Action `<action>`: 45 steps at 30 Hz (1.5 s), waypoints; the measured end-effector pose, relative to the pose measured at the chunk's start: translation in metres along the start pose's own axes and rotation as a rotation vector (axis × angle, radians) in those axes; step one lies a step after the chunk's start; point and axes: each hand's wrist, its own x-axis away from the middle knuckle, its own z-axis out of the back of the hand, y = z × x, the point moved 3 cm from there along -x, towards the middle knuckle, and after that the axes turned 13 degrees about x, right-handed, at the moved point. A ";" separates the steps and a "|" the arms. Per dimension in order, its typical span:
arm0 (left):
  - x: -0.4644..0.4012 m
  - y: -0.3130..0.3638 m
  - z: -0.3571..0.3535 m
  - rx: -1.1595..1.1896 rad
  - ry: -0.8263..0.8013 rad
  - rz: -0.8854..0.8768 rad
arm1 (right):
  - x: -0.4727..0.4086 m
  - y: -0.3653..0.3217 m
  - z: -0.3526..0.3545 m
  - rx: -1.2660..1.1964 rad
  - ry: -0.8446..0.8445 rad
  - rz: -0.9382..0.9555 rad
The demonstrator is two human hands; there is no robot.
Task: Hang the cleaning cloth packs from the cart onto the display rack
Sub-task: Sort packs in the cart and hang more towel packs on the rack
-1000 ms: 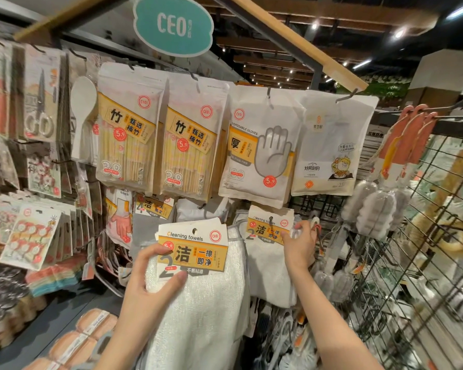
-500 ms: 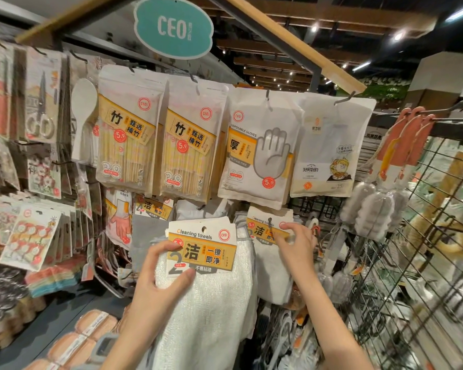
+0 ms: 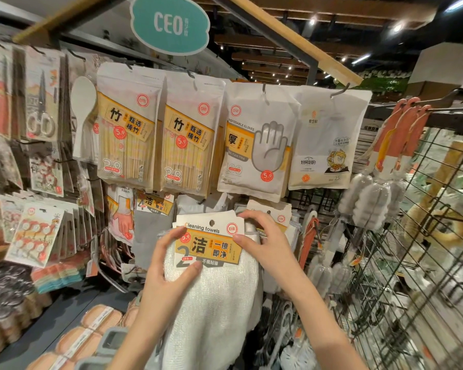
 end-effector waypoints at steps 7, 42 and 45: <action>0.006 -0.002 -0.002 0.031 0.030 -0.012 | 0.009 -0.001 0.001 -0.092 -0.002 -0.081; 0.012 -0.009 0.010 0.033 -0.024 0.125 | 0.025 0.025 0.018 -0.492 0.065 -0.139; 0.014 -0.009 0.010 0.011 0.015 0.114 | 0.025 0.029 0.016 -0.472 0.101 -0.159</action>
